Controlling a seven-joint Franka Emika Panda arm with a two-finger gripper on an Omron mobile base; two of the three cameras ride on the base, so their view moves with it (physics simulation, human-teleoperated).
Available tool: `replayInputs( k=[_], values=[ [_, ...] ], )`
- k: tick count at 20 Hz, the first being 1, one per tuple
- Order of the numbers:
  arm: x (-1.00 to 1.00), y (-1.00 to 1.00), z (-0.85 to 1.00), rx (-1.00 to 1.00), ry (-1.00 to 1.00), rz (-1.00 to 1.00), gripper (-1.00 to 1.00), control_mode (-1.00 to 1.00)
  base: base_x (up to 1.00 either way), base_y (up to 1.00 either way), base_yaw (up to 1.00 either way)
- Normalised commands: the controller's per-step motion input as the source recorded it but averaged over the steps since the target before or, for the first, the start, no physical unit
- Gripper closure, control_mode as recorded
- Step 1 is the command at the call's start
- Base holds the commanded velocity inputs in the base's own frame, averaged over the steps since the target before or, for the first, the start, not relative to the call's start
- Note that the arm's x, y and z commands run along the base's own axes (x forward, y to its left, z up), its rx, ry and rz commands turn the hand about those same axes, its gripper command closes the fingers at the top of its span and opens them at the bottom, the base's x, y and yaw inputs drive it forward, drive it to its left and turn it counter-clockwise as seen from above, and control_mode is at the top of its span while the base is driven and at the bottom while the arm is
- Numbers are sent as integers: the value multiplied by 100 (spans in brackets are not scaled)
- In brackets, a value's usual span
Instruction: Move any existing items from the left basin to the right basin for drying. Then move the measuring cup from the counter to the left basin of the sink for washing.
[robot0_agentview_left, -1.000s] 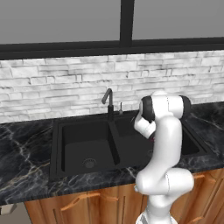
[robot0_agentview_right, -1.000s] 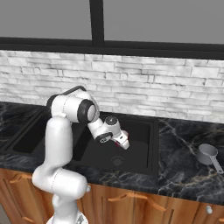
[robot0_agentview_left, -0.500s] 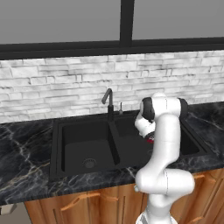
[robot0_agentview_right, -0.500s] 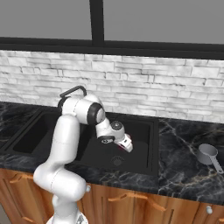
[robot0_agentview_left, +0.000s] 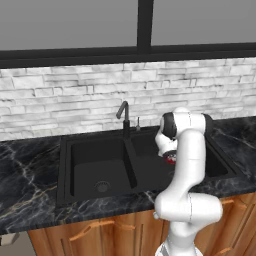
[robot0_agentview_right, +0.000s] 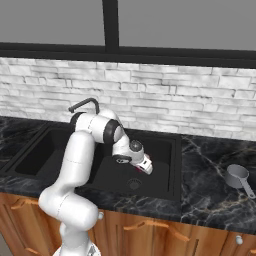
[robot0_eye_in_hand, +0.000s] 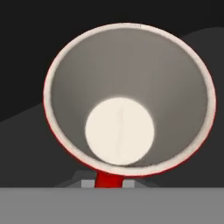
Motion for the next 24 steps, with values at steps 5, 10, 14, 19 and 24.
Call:
replayInputs(
  k=[5,10,14,19,24],
  values=[
    [34,-2,-8,2,11,4,100,-100,0,0,0],
    [26,-1,-12,0,20,1,-100,-100,0,0,0],
    [7,0,0,0,8,0,-100,-100,0,0,0],
    [17,0,13,1,17,0,-100,-100,0,0,0],
    [8,0,28,5,18,0,-100,-100,0,0,0]
  ],
)
